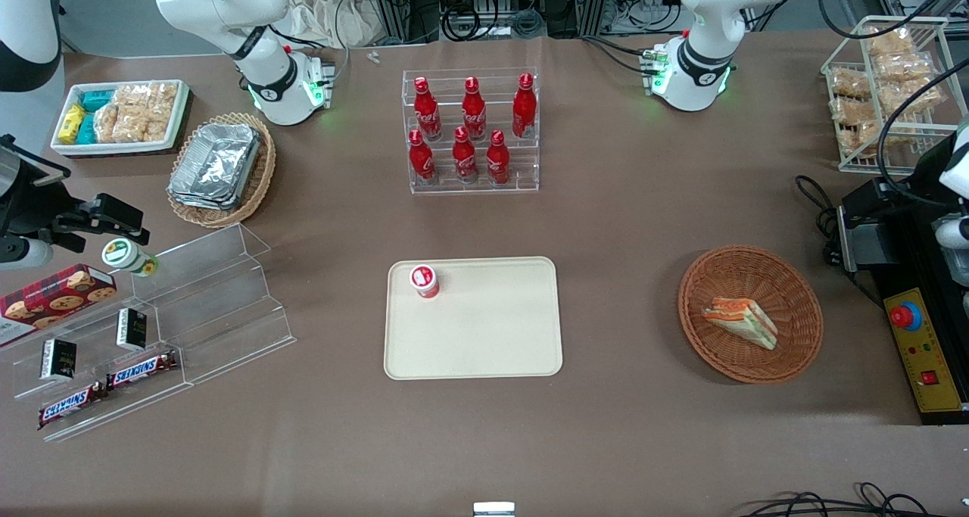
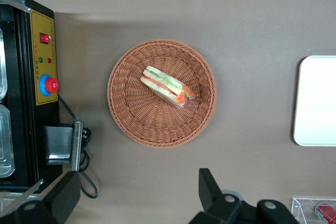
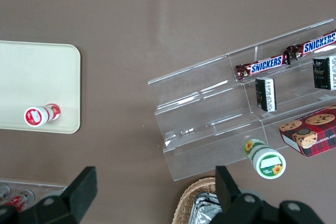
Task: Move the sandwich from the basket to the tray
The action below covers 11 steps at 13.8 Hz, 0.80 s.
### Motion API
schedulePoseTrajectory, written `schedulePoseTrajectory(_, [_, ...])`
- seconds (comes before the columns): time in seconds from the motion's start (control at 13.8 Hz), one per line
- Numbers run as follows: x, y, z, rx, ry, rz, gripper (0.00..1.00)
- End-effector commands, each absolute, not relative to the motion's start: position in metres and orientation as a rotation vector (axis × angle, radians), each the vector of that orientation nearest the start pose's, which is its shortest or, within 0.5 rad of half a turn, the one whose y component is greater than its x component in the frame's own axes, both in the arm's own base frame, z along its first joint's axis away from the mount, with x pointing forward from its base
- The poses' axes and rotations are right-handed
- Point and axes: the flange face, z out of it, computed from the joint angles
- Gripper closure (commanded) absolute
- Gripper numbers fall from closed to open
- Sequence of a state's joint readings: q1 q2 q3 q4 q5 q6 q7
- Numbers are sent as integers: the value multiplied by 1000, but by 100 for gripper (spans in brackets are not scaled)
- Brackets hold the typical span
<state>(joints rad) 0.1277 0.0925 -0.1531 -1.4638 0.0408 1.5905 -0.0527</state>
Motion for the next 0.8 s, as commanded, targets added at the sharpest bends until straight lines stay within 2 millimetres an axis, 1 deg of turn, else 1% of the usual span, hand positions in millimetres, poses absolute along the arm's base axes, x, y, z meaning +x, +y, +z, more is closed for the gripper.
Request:
schedulePoseTrajectory(0.0, [579,-7,621,-3120,-25,-22,0])
schedulePoseTrajectory(0.07, [579,-7,620,-3120,-25,-17,0])
schedulePoseTrajectory(0.15, [578,-7,611,-3119,-26,9,0])
schedulePoseTrajectory(0.22, [574,-8,606,-3118,-28,10,0])
schedulePoseTrajectory(0.36, [568,-10,589,-3113,-24,-7,0])
schedulePoseTrajectory(0.58, [561,-7,538,-3108,-30,-51,0])
schedulePoseTrajectory(0.73, [562,-4,508,-3109,-50,-61,0])
